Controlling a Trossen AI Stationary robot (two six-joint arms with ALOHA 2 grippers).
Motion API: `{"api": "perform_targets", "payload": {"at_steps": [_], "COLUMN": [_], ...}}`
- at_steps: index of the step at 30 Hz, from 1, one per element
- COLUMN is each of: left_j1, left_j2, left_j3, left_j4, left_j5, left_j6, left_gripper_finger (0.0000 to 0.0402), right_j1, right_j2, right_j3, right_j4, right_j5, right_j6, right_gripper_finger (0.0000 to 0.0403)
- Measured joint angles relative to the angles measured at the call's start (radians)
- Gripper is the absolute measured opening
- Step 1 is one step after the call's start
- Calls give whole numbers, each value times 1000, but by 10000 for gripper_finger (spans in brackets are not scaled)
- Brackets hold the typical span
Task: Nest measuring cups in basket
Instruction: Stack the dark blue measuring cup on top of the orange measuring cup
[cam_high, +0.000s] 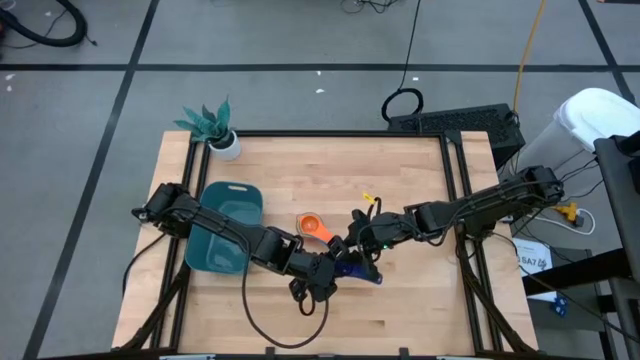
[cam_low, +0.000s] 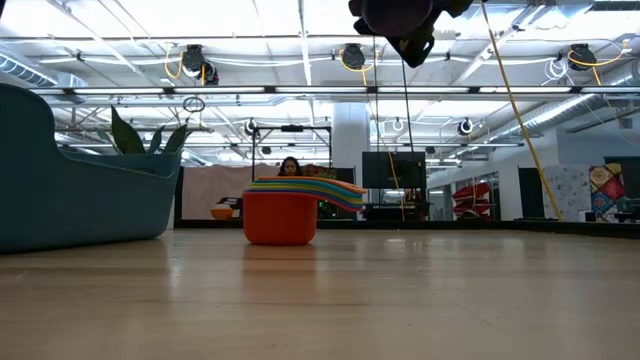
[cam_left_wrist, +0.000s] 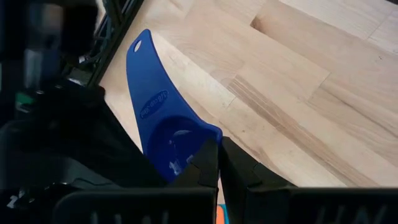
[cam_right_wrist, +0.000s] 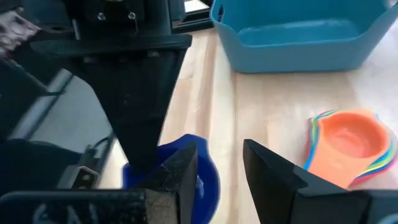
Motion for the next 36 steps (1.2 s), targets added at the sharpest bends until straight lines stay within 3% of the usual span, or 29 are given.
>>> {"api": "perform_targets", "payload": {"at_steps": [10,29,36], "left_j1": [5,5,-25], "left_j2": [-3,-13,-10], "left_j3": [1,2,2], "left_j4": [-6,14,-73], "left_j5": [-39,-77,-81], "left_j6": [1,-55,-53], "left_gripper_finger": [1,1,1], "right_j1": [27,30,25], "right_j2": [-37,-83,-235], "right_j3": [-1,-1,-1], "right_j4": [-9,-45,-78], "right_j5": [176,276,367], "right_j6": [-102,-99,-130], "right_gripper_finger": [124,124,124]}}
